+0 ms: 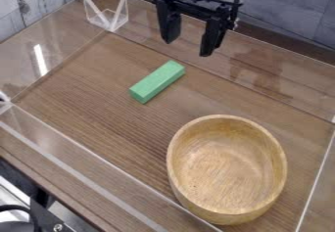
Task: Put green object into wooden bowl
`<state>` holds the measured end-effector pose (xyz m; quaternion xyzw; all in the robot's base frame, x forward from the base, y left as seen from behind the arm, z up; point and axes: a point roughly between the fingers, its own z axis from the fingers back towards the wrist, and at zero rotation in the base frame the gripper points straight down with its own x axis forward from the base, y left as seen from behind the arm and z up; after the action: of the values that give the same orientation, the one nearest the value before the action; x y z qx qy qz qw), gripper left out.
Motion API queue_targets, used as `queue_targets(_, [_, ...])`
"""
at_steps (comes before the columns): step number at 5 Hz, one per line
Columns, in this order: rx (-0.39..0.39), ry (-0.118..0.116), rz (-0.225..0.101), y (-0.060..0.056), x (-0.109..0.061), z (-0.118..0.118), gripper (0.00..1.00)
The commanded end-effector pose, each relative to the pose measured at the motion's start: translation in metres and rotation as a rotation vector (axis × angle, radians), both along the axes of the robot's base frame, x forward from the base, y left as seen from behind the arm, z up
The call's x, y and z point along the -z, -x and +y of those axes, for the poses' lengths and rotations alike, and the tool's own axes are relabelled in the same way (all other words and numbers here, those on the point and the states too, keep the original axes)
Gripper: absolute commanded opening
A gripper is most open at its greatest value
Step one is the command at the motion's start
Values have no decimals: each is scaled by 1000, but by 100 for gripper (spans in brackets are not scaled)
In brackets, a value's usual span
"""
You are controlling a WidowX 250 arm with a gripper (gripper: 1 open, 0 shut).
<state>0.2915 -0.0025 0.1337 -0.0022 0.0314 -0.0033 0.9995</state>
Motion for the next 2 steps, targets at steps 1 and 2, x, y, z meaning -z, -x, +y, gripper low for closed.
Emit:
queue_targets(1, [14, -5, 2, 7, 18, 10, 100])
queue_targets(2, [115, -20, -13, 10, 22, 20, 100])
